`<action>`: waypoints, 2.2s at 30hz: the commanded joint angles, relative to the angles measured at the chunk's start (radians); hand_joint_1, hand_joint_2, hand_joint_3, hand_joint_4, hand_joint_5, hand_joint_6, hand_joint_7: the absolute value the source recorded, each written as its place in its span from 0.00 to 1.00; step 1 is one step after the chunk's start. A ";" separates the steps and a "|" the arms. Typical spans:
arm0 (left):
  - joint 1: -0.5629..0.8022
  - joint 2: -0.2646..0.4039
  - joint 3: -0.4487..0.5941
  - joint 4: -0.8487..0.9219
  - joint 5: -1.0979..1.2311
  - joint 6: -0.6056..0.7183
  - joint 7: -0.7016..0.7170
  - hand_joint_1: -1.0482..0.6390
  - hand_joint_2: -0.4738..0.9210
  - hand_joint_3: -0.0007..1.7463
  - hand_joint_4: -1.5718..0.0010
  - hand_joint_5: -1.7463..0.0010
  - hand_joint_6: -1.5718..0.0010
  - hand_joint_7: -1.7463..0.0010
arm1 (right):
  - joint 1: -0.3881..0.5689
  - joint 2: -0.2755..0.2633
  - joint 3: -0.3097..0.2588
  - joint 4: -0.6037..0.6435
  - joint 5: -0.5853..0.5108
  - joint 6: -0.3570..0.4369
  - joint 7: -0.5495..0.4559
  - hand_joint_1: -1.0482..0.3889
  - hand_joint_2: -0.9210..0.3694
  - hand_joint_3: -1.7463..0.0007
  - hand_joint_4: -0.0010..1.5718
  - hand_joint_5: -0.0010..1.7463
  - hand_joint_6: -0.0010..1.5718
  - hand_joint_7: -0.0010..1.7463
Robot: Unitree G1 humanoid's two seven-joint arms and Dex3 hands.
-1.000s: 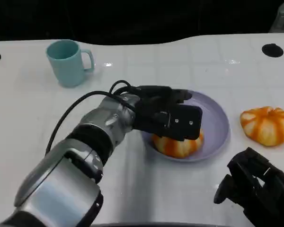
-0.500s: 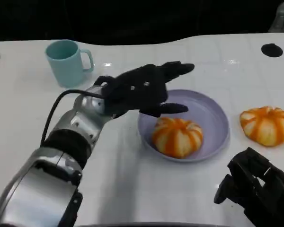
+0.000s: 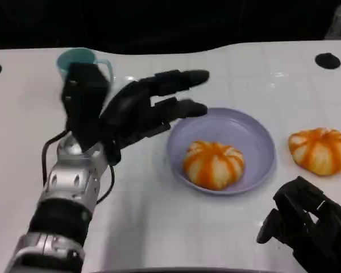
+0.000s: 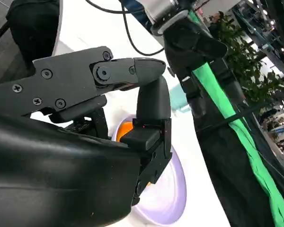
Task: Grasp the bread from the table and place it into the plate.
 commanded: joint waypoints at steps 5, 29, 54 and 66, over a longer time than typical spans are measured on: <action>0.264 -0.038 0.094 -0.420 -0.219 0.354 0.174 0.27 1.00 0.27 0.62 0.11 0.63 0.26 | -0.002 -0.007 -0.008 -0.020 0.013 0.011 -0.009 0.35 0.00 0.87 0.42 1.00 0.35 0.92; 0.755 -0.131 0.127 -0.896 -0.456 0.598 0.481 0.30 1.00 0.25 0.49 0.00 0.65 0.00 | -0.006 -0.014 -0.010 -0.026 0.017 0.019 -0.012 0.36 0.00 0.87 0.41 1.00 0.35 0.90; 0.805 -0.085 0.054 -0.842 -0.385 0.454 0.435 0.28 1.00 0.24 0.48 0.00 0.65 0.00 | -0.007 -0.025 -0.026 -0.011 0.009 -0.004 0.011 0.36 0.00 0.86 0.42 1.00 0.35 0.91; 0.780 -0.067 0.054 -0.799 -0.380 0.428 0.411 0.28 1.00 0.20 0.46 0.00 0.62 0.00 | -0.011 -0.018 -0.022 0.008 -0.003 -0.020 0.019 0.35 0.00 0.88 0.43 1.00 0.36 0.90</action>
